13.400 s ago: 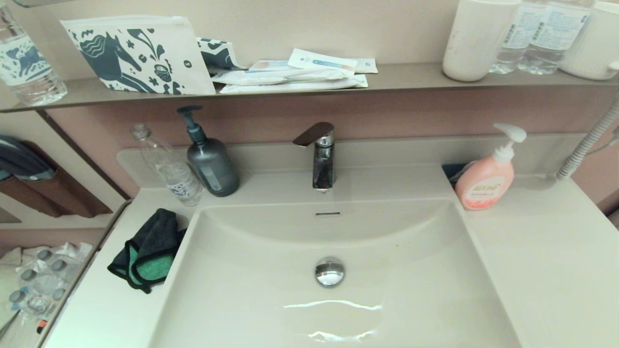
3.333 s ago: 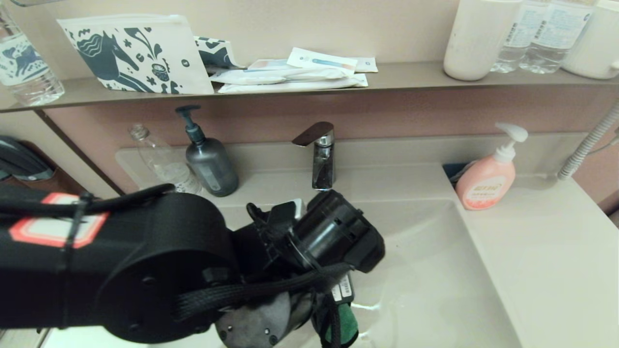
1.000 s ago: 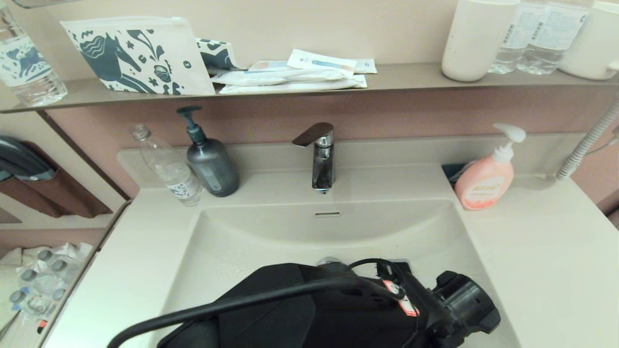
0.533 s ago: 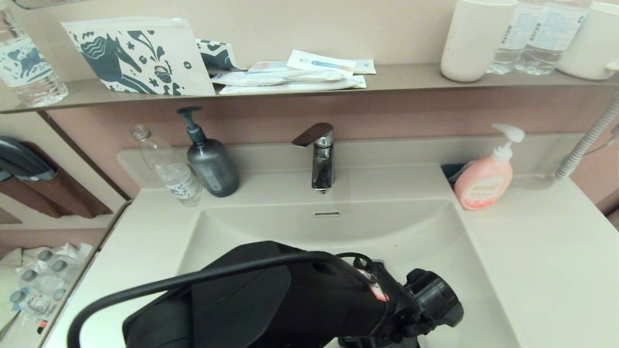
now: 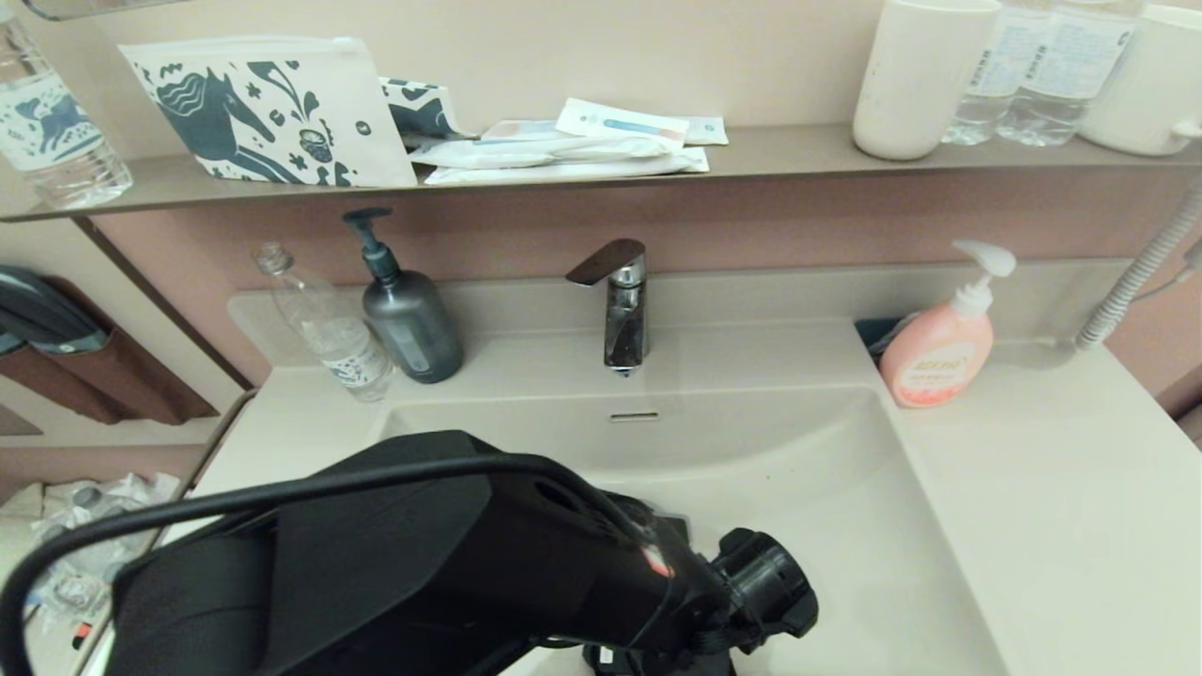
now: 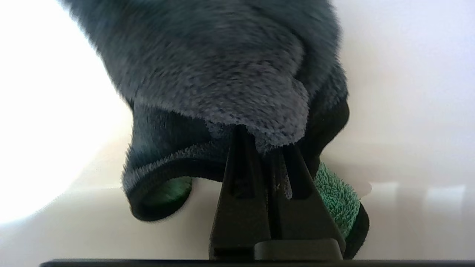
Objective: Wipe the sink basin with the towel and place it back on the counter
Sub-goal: Wipe the sink
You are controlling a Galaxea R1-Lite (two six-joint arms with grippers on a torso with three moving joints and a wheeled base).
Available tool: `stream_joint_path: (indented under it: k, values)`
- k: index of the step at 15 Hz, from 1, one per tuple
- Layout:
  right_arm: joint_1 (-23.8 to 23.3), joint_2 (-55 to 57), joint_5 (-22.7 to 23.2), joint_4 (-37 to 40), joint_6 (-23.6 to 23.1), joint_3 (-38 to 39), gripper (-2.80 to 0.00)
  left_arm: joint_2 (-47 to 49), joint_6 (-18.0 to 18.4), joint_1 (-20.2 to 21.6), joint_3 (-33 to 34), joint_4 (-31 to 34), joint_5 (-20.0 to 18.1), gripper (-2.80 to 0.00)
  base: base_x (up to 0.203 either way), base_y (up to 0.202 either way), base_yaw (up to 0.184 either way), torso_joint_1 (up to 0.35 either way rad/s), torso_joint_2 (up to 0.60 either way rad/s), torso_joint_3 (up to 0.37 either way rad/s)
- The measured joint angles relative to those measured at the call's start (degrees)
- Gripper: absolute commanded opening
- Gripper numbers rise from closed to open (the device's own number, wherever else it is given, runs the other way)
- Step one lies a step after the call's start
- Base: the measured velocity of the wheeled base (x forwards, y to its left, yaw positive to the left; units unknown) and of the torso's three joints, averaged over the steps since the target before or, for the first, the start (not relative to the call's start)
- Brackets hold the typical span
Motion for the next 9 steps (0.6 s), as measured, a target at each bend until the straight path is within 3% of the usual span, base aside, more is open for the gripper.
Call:
stream_joint_path:
  k: [6, 9]
  values:
    - [0.0, 0.0, 0.0, 0.0, -0.01, 0.02, -2.8, -6.37, 11.37, 7.97, 15.42, -12.44, -0.67, -2.8, 0.0, 0.0, 0.0, 0.0, 0.0, 0.0]
    - [0.0, 0.0, 0.0, 0.0, 0.0, 0.02, -2.8, -7.51, 13.34, 11.93, 16.79, -14.41, -1.2, -2.8, 0.0, 0.0, 0.0, 0.0, 0.0, 0.0]
